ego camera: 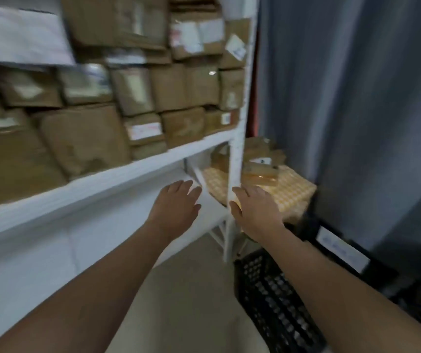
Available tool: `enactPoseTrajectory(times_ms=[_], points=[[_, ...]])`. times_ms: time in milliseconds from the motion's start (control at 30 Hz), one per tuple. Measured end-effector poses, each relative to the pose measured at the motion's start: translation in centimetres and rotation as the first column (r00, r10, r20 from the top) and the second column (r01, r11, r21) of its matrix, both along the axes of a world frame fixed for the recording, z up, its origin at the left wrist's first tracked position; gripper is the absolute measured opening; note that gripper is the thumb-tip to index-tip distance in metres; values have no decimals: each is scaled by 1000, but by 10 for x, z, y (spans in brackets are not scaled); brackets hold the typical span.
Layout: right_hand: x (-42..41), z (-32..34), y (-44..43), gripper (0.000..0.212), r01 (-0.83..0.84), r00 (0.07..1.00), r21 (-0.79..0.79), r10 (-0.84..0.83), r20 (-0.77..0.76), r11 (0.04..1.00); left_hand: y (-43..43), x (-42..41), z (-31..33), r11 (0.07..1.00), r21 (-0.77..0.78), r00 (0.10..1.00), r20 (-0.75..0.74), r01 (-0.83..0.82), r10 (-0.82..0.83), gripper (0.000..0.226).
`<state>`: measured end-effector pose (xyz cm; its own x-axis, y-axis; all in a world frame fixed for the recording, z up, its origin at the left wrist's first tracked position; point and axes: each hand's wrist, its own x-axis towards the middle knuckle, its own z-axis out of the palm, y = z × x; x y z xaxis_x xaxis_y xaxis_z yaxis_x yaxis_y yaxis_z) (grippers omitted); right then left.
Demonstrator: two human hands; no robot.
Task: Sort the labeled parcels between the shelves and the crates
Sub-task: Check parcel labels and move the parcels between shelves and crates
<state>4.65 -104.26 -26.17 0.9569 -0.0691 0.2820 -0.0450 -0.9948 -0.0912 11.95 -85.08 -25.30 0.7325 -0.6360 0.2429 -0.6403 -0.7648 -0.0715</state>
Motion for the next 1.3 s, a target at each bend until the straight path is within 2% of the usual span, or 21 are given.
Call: enactPoseTrajectory(times_ms=[133,300,567,767,1000,1300], points=[[18,29,127,44,-227,971,-20,228,75,974,133,-26,19,973,-12,972,42,-232,232,47],[3,48,307,39,-490,859,36,475,193,871,304,-87,31,888,-13,886,52,-460,460,45],[-53,69,538,43,-692,713,60,668,214,719,519,-191,65,704,-47,692,148,-709,706,48],[-71,89,636,44,-759,640,56,727,249,649,604,-226,84,634,-87,614,178,-768,769,48],[-48,89,706,48,-779,620,78,748,236,622,679,-220,82,573,-139,551,171,-807,817,48],[-3,52,787,45,-776,628,230,752,199,587,763,-193,32,465,-127,469,0,-876,883,52]])
